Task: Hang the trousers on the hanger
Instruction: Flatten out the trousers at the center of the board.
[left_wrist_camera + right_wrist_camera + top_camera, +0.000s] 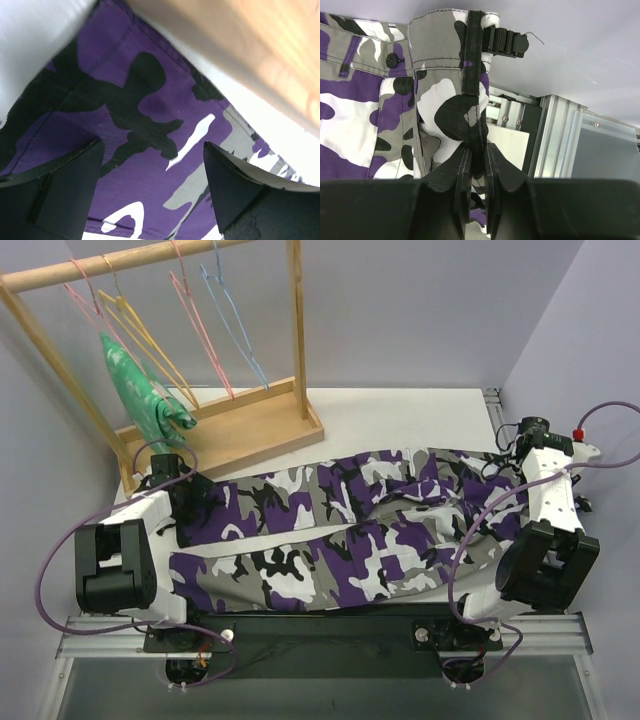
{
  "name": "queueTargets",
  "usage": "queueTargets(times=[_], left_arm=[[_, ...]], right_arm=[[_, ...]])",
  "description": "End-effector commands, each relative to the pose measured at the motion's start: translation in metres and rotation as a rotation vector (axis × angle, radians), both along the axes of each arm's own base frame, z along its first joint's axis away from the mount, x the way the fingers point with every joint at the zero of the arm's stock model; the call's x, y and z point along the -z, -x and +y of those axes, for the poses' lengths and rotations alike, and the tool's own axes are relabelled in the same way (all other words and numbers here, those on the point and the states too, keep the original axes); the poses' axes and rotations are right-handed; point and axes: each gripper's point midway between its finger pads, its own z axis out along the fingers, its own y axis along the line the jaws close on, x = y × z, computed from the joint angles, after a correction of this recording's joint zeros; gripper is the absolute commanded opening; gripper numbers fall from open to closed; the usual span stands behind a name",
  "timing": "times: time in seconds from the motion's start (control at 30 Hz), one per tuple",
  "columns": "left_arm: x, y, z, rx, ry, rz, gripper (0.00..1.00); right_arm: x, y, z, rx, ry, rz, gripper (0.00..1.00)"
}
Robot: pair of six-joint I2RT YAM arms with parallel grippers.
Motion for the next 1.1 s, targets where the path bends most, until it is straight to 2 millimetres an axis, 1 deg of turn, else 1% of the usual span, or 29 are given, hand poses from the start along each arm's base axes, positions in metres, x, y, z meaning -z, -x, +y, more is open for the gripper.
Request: queueTargets(times=[0.0, 0.07, 0.2, 0.3, 0.33, 0.4, 0.43, 0.47, 0.5, 0.53, 0.57, 0.63, 0.67, 0.73, 0.77, 0.83, 0.87, 0.9, 0.93, 0.97, 1.03, 1.07], left_arm=[[0.009, -0.009, 0.035, -0.032, -0.113, 0.038, 0.92], [0.007, -0.018, 0.038, -0.016, -0.124, 0.013, 0.92], [0.002, -0.044, 0.037, 0.034, -0.137, -0.031, 0.92], [0.001, -0.057, 0.036, 0.069, -0.151, -0.051, 0.92], [-0.006, -0.065, 0.037, 0.079, -0.159, -0.073, 0.92], [-0.01, -0.071, 0.035, 0.101, -0.17, -0.077, 0.92], [-0.02, -0.079, 0.035, 0.111, -0.185, -0.096, 0.92], [-0.028, -0.081, 0.033, 0.12, -0.189, -0.11, 0.92], [-0.032, -0.08, 0.03, 0.131, -0.194, -0.107, 0.92], [-0.041, -0.083, 0.031, 0.136, -0.211, -0.122, 0.92], [-0.053, -0.083, 0.028, 0.143, -0.22, -0.141, 0.92], [-0.062, -0.073, 0.025, 0.15, -0.229, -0.128, 0.92], [-0.076, -0.068, 0.025, 0.143, -0.243, -0.153, 0.92], [-0.081, -0.053, 0.024, 0.141, -0.244, -0.134, 0.93], [-0.086, -0.037, 0.027, 0.128, -0.256, -0.111, 0.93], [-0.091, -0.02, 0.028, 0.115, -0.264, -0.084, 0.93], [-0.095, -0.002, 0.029, 0.109, -0.28, -0.054, 0.93], [-0.095, 0.007, 0.028, 0.11, -0.286, -0.037, 0.93], [-0.103, 0.016, 0.027, 0.108, -0.292, -0.043, 0.93], [-0.097, 0.033, 0.026, 0.115, -0.289, 0.008, 0.93], [-0.101, 0.048, 0.02, 0.128, -0.275, 0.021, 0.93], [-0.096, 0.06, 0.016, 0.139, -0.263, 0.058, 0.93]], right_arm=[[-0.012, 0.01, 0.001, 0.013, 0.036, -0.033, 0.0], [-0.012, 0.012, 0.002, 0.012, 0.034, -0.032, 0.0], [-0.012, 0.013, 0.002, 0.013, 0.034, -0.027, 0.0], [-0.013, 0.012, 0.002, 0.012, 0.031, -0.026, 0.0], [-0.014, 0.01, 0.002, 0.013, 0.033, -0.035, 0.0], [-0.014, 0.01, 0.002, 0.013, 0.032, -0.03, 0.0], [-0.013, 0.009, 0.002, 0.011, 0.029, -0.027, 0.0], [-0.012, 0.009, 0.002, 0.014, 0.025, -0.031, 0.0], [-0.011, 0.008, 0.002, 0.015, 0.023, -0.03, 0.0], [-0.01, 0.008, 0.003, 0.014, 0.021, -0.029, 0.0], [-0.009, 0.008, 0.003, 0.017, 0.019, -0.03, 0.0], [-0.008, 0.008, 0.003, 0.021, 0.016, -0.034, 0.0], [-0.007, 0.007, 0.004, 0.022, 0.013, -0.036, 0.0], [-0.006, 0.007, 0.004, 0.023, 0.006, -0.036, 0.0], [-0.004, 0.007, 0.005, 0.022, 0.002, -0.034, 0.0], [0.0, 0.006, 0.007, 0.025, -0.011, -0.038, 0.0], [0.0, 0.005, 0.007, 0.028, -0.013, -0.043, 0.0], [0.002, 0.003, 0.007, 0.029, -0.019, -0.042, 0.0], [0.002, 0.003, 0.007, 0.035, -0.018, -0.049, 0.0], [0.001, 0.0, 0.007, 0.038, -0.018, -0.058, 0.0], [0.002, -0.003, 0.006, 0.042, -0.021, -0.061, 0.0], [0.001, -0.006, 0.005, 0.043, -0.02, -0.07, 0.0]])
